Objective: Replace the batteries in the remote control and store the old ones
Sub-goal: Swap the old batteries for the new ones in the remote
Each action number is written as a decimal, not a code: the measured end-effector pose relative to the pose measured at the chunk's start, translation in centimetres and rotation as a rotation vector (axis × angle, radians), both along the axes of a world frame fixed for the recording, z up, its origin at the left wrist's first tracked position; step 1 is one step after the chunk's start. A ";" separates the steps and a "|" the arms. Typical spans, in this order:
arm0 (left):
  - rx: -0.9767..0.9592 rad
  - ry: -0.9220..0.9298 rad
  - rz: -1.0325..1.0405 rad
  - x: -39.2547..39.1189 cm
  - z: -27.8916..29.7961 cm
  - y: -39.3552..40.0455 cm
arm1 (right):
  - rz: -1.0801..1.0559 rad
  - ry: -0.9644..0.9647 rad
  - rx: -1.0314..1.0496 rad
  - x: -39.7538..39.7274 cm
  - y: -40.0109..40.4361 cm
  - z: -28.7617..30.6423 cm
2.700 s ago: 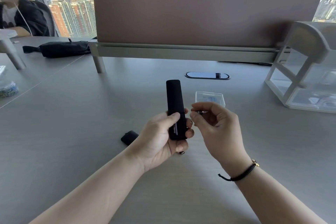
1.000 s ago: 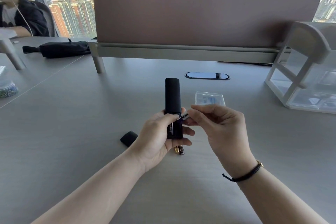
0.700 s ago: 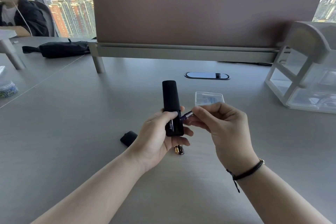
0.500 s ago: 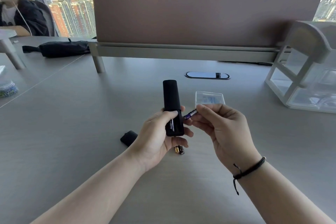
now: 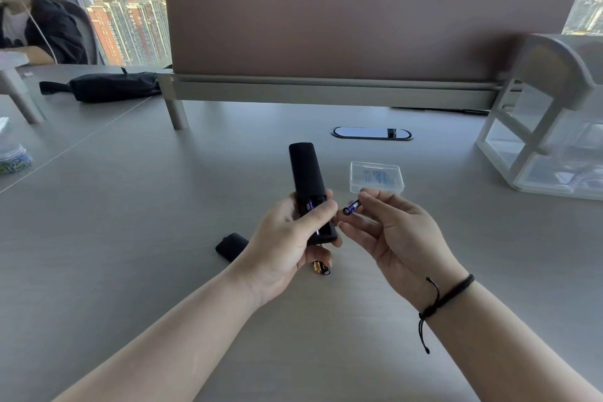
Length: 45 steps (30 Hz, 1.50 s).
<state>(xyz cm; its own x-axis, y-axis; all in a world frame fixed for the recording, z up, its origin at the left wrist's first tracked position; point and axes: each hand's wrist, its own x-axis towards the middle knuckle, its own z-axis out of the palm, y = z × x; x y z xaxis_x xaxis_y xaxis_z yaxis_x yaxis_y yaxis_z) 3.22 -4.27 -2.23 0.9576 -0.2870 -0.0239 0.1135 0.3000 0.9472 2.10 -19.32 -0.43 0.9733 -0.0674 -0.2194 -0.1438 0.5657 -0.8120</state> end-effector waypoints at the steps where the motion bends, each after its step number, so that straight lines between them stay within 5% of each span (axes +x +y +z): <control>1: 0.021 -0.023 -0.008 0.0 -0.1 0.0 | 0.005 -0.005 -0.010 0.0 0.0 -0.1; 18: 0.080 -0.126 0.020 0.2 -0.7 0.1 | 0.109 -0.100 -0.146 -0.3 -0.1 0.1; 23: 0.037 -0.087 0.047 0.1 -0.3 0.1 | 0.085 -0.212 -0.424 -0.7 0.2 0.6; 31: -0.079 0.021 -0.030 0.2 -0.3 -0.3 | -0.097 -0.442 -1.151 -0.9 0.7 -1.0; 38: -0.185 0.113 -0.112 0.0 0.0 -0.1 | -0.200 -0.567 -1.223 -1.0 1.0 -1.7; 45: -0.142 0.163 0.017 0.6 0.0 0.4 | 0.087 -0.650 -1.283 -0.9 0.7 -1.4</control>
<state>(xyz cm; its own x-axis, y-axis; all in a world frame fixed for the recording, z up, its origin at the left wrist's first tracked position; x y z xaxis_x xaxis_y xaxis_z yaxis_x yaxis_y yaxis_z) 3.86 -3.88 -2.25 0.9492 -0.2822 -0.1395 0.2556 0.4321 0.8648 1.21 -18.63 -1.80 0.8867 0.1893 0.4217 0.4471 -0.5828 -0.6785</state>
